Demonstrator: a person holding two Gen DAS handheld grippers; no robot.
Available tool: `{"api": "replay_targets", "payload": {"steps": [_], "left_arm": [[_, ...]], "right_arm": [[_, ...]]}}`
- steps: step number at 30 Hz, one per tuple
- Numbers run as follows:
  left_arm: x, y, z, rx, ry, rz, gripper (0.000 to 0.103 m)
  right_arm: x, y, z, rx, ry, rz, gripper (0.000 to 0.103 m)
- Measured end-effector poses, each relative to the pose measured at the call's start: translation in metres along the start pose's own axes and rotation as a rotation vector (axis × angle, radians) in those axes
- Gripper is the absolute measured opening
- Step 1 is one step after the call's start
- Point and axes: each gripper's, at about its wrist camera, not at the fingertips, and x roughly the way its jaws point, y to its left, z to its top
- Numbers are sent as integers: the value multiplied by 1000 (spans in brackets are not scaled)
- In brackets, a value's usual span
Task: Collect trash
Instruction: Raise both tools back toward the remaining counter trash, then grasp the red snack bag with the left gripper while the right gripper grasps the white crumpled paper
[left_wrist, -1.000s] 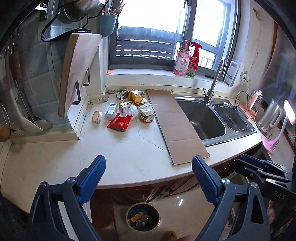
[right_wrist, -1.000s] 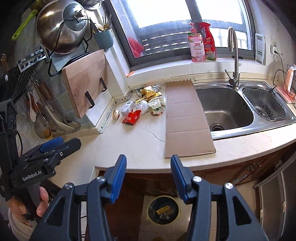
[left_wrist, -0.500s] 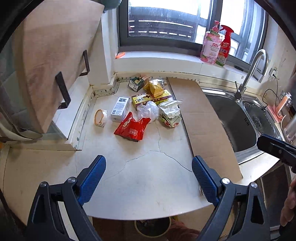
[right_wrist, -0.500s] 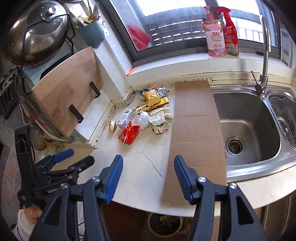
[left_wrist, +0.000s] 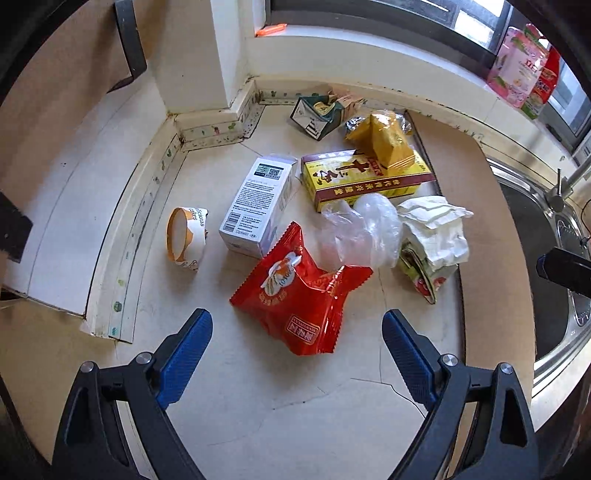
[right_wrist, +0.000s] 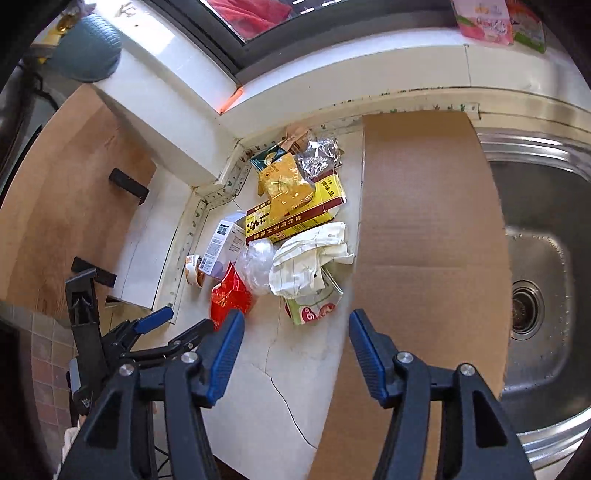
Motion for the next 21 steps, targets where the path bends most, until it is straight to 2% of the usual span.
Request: {"api": "replay_targets", "payload": {"steps": [6,11,15,19,21], "left_arm": [[30,8,9,-30,47,6,90],[46,15,13,-69,69,-9,84],[56,18,17,-99,89,-29,73],[60,19,17,-115,91,-34,70],[60,19,17,-123,86,-43,59]], "right_arm": [[52,-12,35,63,74,10,59],[84,-25,46,154,149,52,59],[99,-27,49,187,178,83,59],[109,-27,51,211,185,97,59],[113,-25,52,209,184,96,59]]}}
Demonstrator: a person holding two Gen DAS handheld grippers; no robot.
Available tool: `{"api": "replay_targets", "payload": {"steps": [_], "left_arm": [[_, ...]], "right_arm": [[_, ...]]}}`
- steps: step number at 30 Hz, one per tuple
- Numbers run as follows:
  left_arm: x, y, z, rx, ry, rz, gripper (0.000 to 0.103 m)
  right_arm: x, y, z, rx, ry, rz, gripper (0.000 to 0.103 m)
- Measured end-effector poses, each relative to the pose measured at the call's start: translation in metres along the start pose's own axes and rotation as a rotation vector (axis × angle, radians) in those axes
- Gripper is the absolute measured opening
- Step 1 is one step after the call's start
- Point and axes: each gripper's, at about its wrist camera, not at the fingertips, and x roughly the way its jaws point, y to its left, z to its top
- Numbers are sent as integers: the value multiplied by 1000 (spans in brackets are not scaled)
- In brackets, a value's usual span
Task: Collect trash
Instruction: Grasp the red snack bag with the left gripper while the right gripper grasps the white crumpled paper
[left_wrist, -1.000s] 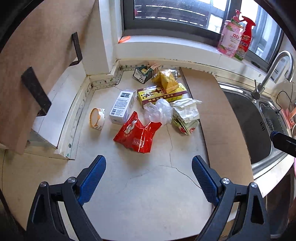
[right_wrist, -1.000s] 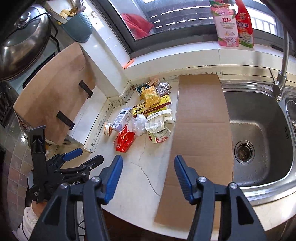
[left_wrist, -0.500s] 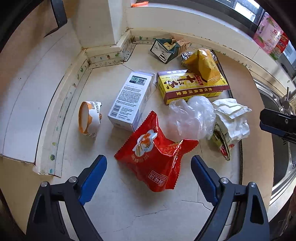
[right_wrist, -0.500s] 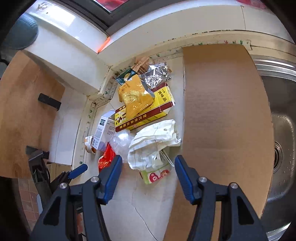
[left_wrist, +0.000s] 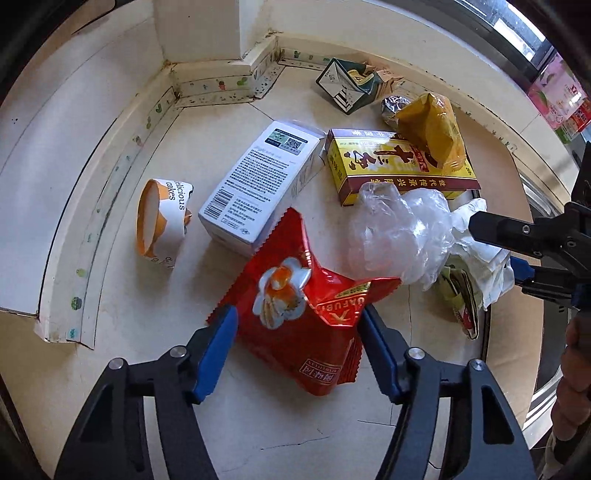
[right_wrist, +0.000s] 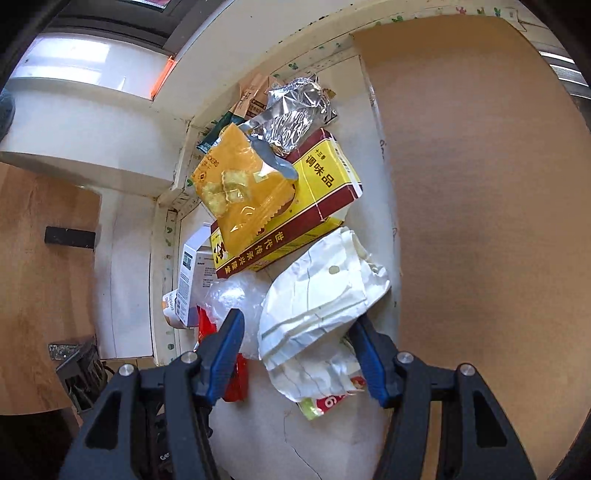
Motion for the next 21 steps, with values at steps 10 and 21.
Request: {"api": "replay_targets", "payload": {"steps": [10,21], "left_arm": [[-17,-4,-5,-21,-47,-15,17],[-71,7,-37,-48,-90,-50,10]], "right_arm": [[-8,9,-13,-77,-32,0,20],[-46,23,-48,-133,-94,52,18]]}}
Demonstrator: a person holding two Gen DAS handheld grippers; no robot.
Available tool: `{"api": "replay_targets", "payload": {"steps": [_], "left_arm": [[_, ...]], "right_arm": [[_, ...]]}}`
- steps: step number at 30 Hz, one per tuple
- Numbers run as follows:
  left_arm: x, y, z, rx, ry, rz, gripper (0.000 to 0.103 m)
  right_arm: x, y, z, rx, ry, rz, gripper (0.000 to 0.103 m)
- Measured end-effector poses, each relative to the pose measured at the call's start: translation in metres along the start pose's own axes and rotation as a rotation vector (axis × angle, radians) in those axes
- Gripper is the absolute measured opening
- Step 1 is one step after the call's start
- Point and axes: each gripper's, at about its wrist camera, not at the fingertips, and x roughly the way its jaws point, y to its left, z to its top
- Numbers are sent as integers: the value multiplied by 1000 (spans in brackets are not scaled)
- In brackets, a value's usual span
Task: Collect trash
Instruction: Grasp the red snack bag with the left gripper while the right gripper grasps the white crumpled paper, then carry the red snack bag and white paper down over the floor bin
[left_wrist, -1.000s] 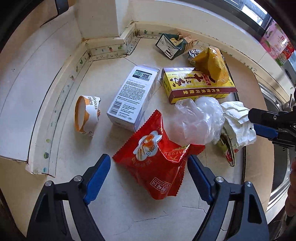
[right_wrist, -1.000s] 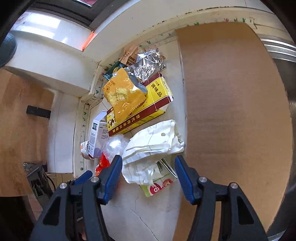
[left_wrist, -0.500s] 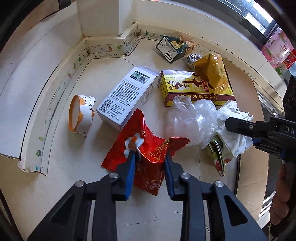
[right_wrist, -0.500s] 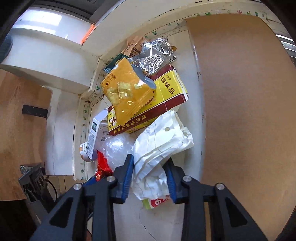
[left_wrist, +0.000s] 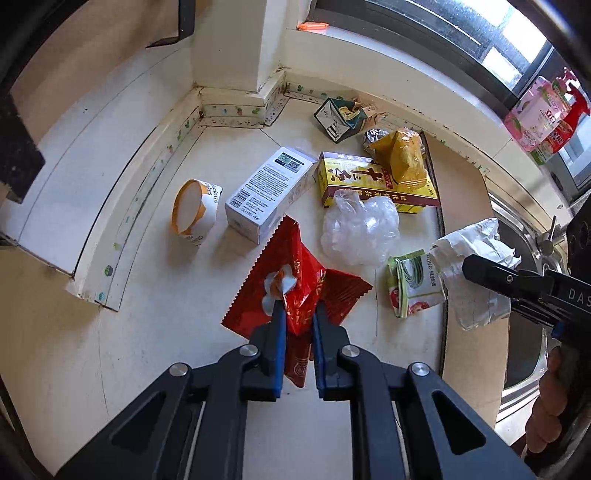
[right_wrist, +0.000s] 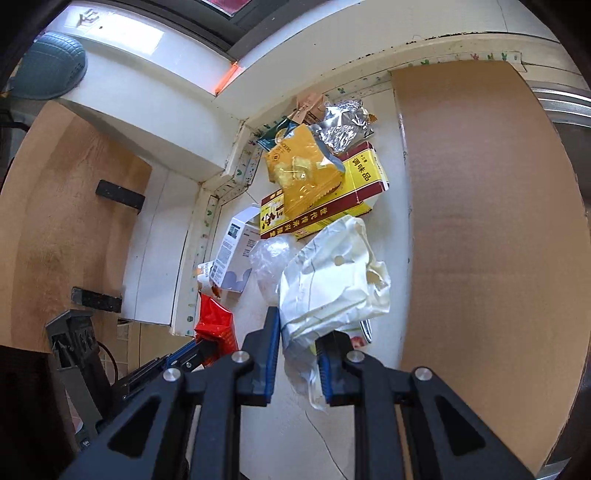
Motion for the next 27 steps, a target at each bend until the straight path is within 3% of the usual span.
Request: {"api": "replay_targets", "payload": {"steps": [9,27], "left_arm": [[-54,-10,-39,75,-39,-30,10],[-150,15,-147,210,-122,-144,10]], "right_arm": [[-33,31,-47,-57,-31,27,18],[-92,89,-206,-131,-164,-66,18]]}}
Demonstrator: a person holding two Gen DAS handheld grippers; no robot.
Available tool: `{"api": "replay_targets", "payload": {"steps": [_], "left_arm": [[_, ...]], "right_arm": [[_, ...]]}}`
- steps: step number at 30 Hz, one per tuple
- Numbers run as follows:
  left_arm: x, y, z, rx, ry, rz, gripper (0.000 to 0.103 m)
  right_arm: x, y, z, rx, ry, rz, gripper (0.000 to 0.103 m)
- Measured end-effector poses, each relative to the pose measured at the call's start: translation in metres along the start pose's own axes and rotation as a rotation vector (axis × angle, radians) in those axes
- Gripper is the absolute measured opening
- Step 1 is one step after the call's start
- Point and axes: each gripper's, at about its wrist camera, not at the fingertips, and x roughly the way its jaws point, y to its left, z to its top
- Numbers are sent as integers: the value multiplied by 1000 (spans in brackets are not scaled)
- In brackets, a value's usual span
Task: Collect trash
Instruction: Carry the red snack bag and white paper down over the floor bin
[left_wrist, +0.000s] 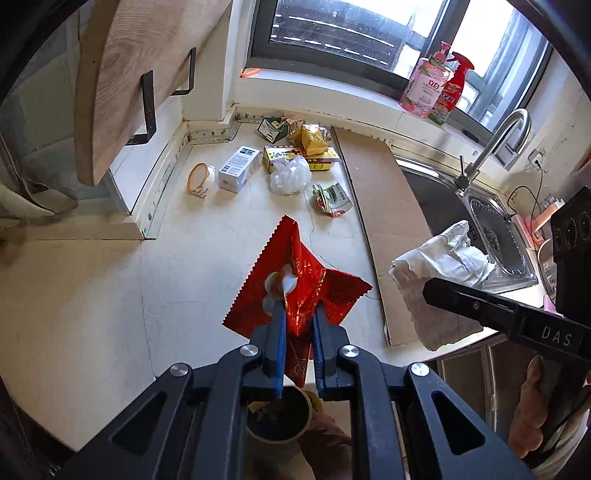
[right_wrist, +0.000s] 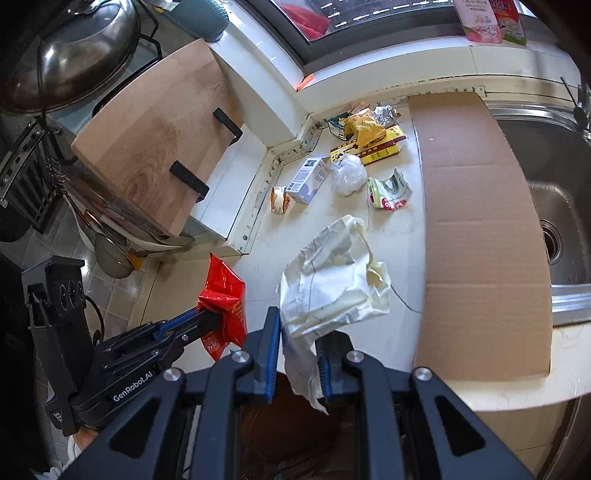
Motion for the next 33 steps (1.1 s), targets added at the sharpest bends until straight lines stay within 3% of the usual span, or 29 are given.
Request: {"api": "replay_targets", "payload": {"steps": [8,17,26,33], "left_arm": [[-29,4,-46,41,-18,-54,10],[-33,-4,-92,65,31,-110,10],[-20,-15,-128,63,92,-118,10],[21,-4,-172,-20,173,-108,10]], "right_arm": [[-26,34,-74,9,-49,-73,18],[-46,46,-132,36,-41,-153,18],[-33,32,-165,52,43,-179,18],[9,10,-198,30,164,-178,18]]}}
